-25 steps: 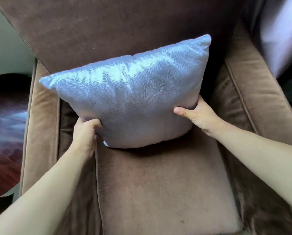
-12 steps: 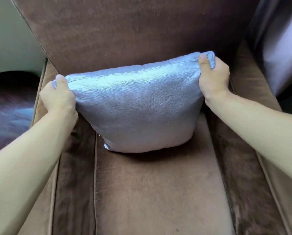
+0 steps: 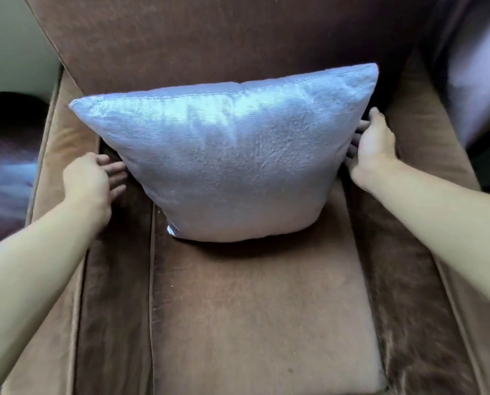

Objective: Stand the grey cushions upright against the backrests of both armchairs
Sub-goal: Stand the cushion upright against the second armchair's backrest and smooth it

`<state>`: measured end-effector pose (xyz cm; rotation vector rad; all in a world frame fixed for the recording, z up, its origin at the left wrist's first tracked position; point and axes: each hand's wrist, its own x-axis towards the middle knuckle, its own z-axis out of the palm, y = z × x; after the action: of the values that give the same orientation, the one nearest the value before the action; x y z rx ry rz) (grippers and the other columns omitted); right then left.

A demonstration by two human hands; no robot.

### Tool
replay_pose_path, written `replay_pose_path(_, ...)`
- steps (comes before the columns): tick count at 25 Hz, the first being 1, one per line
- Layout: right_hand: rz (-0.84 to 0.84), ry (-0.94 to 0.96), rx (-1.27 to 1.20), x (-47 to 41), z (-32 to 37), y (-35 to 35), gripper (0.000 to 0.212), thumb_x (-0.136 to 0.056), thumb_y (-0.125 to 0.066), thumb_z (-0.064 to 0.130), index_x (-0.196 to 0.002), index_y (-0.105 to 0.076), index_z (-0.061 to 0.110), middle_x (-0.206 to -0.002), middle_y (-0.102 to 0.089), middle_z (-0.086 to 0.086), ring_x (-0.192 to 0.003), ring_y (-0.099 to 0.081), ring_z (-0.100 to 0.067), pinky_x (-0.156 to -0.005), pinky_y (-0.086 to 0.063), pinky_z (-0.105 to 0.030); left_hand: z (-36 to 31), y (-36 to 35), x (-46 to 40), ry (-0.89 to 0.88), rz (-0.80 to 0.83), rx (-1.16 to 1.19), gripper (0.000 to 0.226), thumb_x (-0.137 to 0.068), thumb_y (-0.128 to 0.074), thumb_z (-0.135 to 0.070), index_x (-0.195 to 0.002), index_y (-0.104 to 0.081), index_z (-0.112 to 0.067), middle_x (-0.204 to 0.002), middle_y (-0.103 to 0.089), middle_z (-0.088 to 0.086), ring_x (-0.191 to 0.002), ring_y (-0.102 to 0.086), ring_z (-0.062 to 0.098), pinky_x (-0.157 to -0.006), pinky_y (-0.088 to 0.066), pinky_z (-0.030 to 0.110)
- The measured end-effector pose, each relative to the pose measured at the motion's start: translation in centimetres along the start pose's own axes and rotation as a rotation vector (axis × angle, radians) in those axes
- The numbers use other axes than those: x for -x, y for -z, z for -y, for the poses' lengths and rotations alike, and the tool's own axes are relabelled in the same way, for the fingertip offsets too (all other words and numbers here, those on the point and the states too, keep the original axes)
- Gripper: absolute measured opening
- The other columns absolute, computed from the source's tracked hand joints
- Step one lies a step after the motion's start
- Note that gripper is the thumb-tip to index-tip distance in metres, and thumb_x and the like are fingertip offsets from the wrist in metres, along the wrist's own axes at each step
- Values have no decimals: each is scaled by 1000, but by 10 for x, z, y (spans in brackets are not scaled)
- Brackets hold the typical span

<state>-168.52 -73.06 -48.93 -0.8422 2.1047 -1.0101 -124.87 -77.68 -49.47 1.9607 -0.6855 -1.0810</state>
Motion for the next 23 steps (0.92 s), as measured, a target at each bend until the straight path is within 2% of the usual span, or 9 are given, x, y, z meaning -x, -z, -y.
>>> replay_pose_path(2, 32, -119, 109, 3, -39, -10, 27, -103, -45, 17, -107, -71, 11, -88, -78, -6, -81, -70, -24, -70, -50, -29, 33, -1, 13, -16, 60, -222, 29, -103, -37, 1, -100, -59, -18, -115, -72, 15, -83, -68, 20, -78, -54, 36)
replay_pose_path(4, 286, -104, 465, 18, -96, -21, 39, -95, -54, 5, -133, -61, 4, -123, -72, -19, -112, -68, -37, -88, -53, -34, 81, 4, 18, -54, 168, -624, 26, -97, -53, 4, -112, -68, -12, -116, -75, 13, -95, -71, 29, -87, -55, 40)
replay_pose_path(6, 427, -82, 733, 30, -132, -29, 56, -89, -64, 6, -143, -52, 2, -141, -59, -25, -128, -60, -42, -103, -50, -37, 122, 3, 16, -71, 254, -910, 34, -89, -68, -2, -122, -72, -12, -118, -78, 9, -112, -71, 30, -99, -53, 39)
replay_pose_path(8, 456, -14, 781, 29, -154, -39, 71, -86, -76, 17, -149, -47, 6, -150, -50, -23, -135, -54, -41, -109, -46, -37, 147, -8, 6, -116, 298, -978, 52, -86, -78, -6, -137, -69, -16, -130, -76, 8, -124, -69, 30, -105, -51, 38)
replay_pose_path(10, 437, 64, 713, 25, -171, -45, 69, -87, -82, 24, -146, -52, 6, -147, -56, -21, -132, -57, -40, -105, -46, -37, 169, -21, 3, -213, 359, -996, 48, -86, -85, -17, -132, -72, -17, -126, -77, 8, -121, -70, 29, -101, -51, 37)
replay_pose_path(12, 339, 144, 666, 21, -179, -49, 54, -90, -81, 23, -137, -63, 3, -138, -66, -21, -126, -62, -41, -99, -49, -38, 181, -30, 0, -324, 343, -1006, 34, -88, -85, -27, -116, -74, -12, -115, -78, 12, -111, -71, 34, -89, -51, 38)
replay_pose_path(16, 269, 235, 706, 22, -189, -55, 35, -94, -74, 19, -125, -70, 1, -126, -73, -21, -116, -67, -43, -93, -52, -38, 193, -36, -9, -482, 247, -1087, 18, -92, -70, -7, -109, -71, 0, -110, -74, 31, -105, -67, 52, -80, -47, 45)
replay_pose_path(19, 248, 294, 812, 14, -190, -50, 25, -92, -71, 12, -114, -73, -1, -120, -72, -25, -108, -69, -47, -91, -57, -42, 186, -40, -7, -475, 132, -1136, 18, -92, -57, -2, -102, -72, 1, -99, -71, 37, -95, -65, 57, -76, -48, 47)
replay_pose_path(23, 227, 465, 835, 15, -193, -30, 20, -88, -71, 2, -106, -72, -7, -107, -72, -29, -96, -70, -49, -82, -53, -38, 189, -34, -5, -453, 82, -1156, 19, -89, -58, -8, -100, -72, -2, -96, -71, 36, -92, -66, 56, -75, -50, 48)
